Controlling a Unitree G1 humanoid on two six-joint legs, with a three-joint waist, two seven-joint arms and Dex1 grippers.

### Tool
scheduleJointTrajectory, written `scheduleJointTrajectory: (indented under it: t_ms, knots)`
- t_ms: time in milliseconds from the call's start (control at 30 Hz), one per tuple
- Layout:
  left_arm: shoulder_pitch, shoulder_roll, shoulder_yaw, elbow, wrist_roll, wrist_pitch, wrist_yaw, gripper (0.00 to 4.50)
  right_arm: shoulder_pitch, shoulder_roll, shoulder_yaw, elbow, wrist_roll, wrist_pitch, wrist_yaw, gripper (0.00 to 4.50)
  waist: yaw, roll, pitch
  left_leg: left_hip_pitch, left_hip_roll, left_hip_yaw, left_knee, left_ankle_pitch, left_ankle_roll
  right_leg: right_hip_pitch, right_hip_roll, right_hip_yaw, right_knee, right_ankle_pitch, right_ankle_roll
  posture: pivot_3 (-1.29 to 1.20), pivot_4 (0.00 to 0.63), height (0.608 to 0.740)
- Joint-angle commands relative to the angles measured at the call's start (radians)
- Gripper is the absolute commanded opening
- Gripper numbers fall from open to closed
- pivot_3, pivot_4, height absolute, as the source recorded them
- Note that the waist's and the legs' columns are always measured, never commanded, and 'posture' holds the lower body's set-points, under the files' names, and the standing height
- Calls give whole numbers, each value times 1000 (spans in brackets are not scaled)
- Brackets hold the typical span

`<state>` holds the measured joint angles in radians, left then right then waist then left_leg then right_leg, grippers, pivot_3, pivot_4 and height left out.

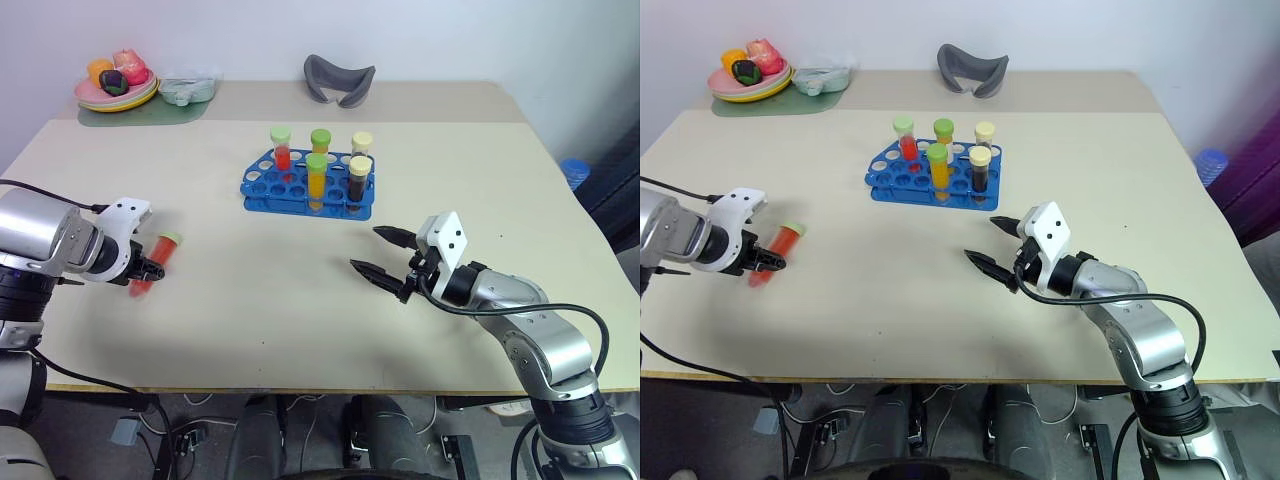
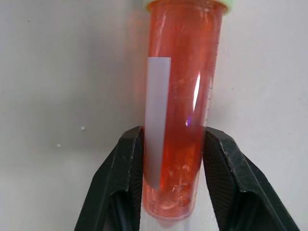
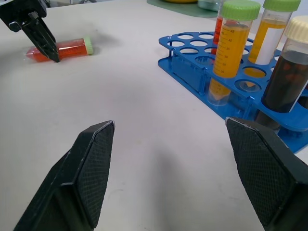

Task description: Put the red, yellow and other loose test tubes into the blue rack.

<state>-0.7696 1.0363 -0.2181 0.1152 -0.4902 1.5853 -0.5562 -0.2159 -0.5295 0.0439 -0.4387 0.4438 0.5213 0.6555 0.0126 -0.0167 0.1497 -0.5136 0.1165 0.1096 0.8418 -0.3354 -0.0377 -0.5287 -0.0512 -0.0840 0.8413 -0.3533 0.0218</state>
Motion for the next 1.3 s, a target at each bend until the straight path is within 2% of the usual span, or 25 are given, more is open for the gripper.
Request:
scheduleJointTrajectory:
  t_ms: [33,133,233,300,367,500,600,733,933,1300]
  knots:
    - [20,-11,13,-8,23,5,9,922,-15,0,-7,-48,7,-5,0,3770,-1,0,0,0,0,0,0,0,0,0,0,0,0,0,0,0,150,660]
    - [9,-46,111,-14,75,-36,82,856,-15,-2,-9,-46,7,-6,2,3770,0,0,0,0,0,0,0,0,0,0,0,0,0,0,0,0,150,660]
    - [42,-156,357,-144,124,-322,216,856,-10,-7,-15,-49,8,-7,4,3770,1,-4,2,-2,0,-2,1,0,0,0,0,-1,0,0,0,0,150,660]
    - [88,-246,451,-264,156,-631,259,856,-14,-5,-22,-41,-1,-17,-5,3770,0,-6,3,-5,1,-3,3,1,-2,-1,0,-2,0,0,0,0,150,660]
    - [138,-316,442,-358,217,-830,308,856,-39,10,-35,-10,-9,-31,-23,3770,0,-6,3,-9,1,-4,6,1,-2,-2,-1,-2,0,0,0,0,150,660]
    - [205,-520,404,-428,212,-1091,315,856,-85,28,-47,31,-5,-32,-34,3770,2,-3,2,-12,1,-5,12,0,0,-3,0,-3,2,0,0,0,150,660]
    - [206,-642,364,-355,281,-1237,384,856,-92,29,-32,41,-14,-43,-22,3770,2,-3,2,-14,1,-7,13,-1,1,-3,0,-6,2,0,0,0,150,660]
    - [165,-771,297,-141,382,-1477,450,856,-93,34,-22,43,-18,-44,-19,3770,2,-4,2,-15,0,-7,14,-1,3,-3,0,-8,2,0,1,0,150,660]
    - [109,-879,248,138,417,-1727,414,856,-82,42,-27,32,-25,-31,-32,3770,0,-4,2,-16,0,-7,14,-2,3,-3,0,-9,2,0,1,0,150,660]
    - [29,-905,250,415,433,-1882,387,856,-39,38,-36,-22,-21,-13,-61,3770,1,-4,2,-16,0,-7,14,-2,3,-3,0,-9,2,0,1,0,150,660]
